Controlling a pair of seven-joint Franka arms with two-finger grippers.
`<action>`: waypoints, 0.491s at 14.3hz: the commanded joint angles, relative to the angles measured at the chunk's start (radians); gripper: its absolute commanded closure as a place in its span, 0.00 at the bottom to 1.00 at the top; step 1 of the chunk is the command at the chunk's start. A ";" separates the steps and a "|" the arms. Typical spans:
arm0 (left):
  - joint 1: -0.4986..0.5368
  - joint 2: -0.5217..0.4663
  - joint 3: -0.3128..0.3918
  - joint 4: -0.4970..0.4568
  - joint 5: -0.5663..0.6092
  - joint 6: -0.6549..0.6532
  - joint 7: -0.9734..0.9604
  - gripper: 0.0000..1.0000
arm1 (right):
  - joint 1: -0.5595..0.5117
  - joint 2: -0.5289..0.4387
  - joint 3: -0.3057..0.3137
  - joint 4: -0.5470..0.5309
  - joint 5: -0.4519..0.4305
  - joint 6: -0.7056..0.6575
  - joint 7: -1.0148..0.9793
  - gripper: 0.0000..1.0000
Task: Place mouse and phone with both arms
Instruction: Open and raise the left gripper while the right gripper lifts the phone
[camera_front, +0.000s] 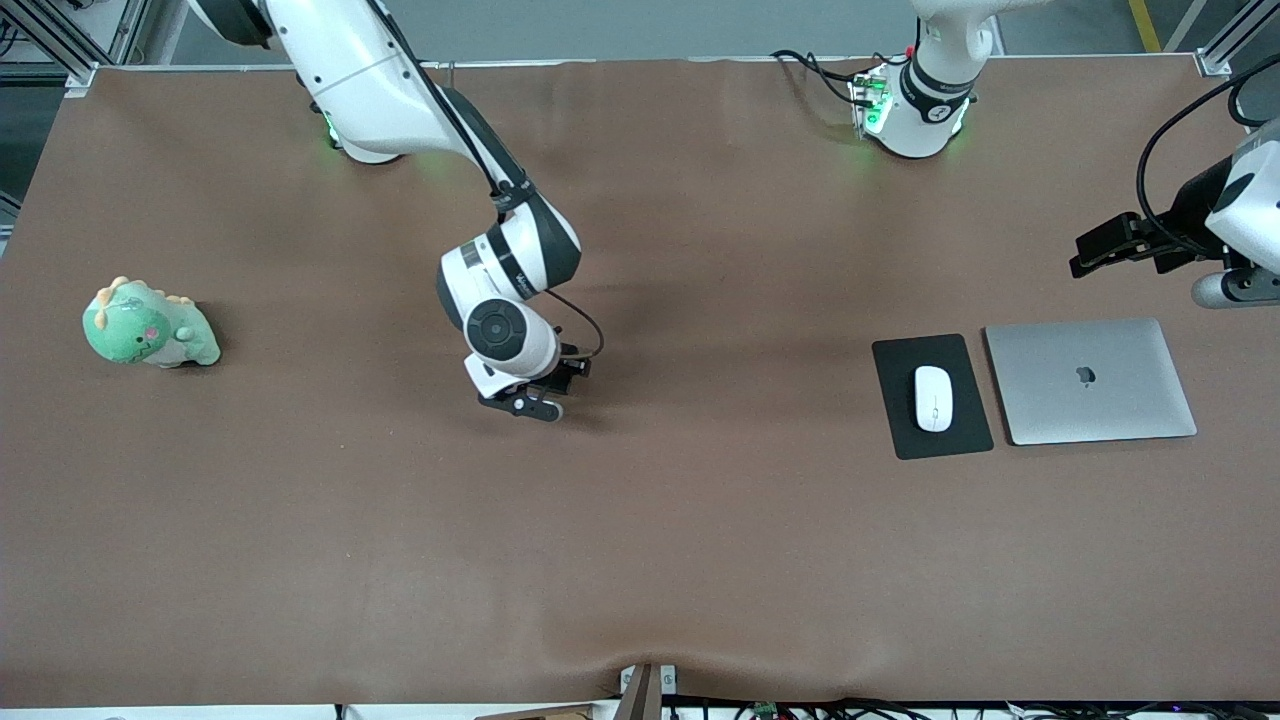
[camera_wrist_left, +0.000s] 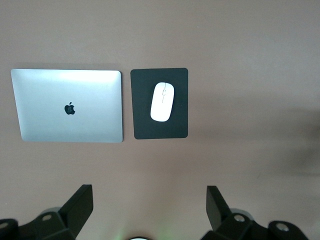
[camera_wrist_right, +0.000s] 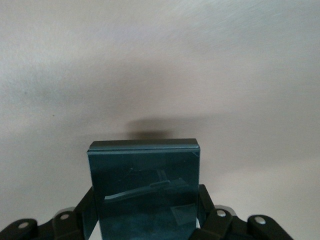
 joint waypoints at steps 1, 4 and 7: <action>-0.040 -0.002 0.016 0.004 -0.020 -0.010 -0.009 0.00 | -0.055 -0.104 0.012 -0.031 0.004 -0.071 0.001 1.00; -0.245 -0.002 0.233 0.002 -0.017 -0.008 -0.006 0.00 | -0.105 -0.185 0.010 -0.116 0.004 -0.069 -0.048 1.00; -0.295 -0.002 0.293 0.002 -0.018 -0.003 0.008 0.00 | -0.195 -0.288 0.009 -0.250 0.004 -0.066 -0.174 1.00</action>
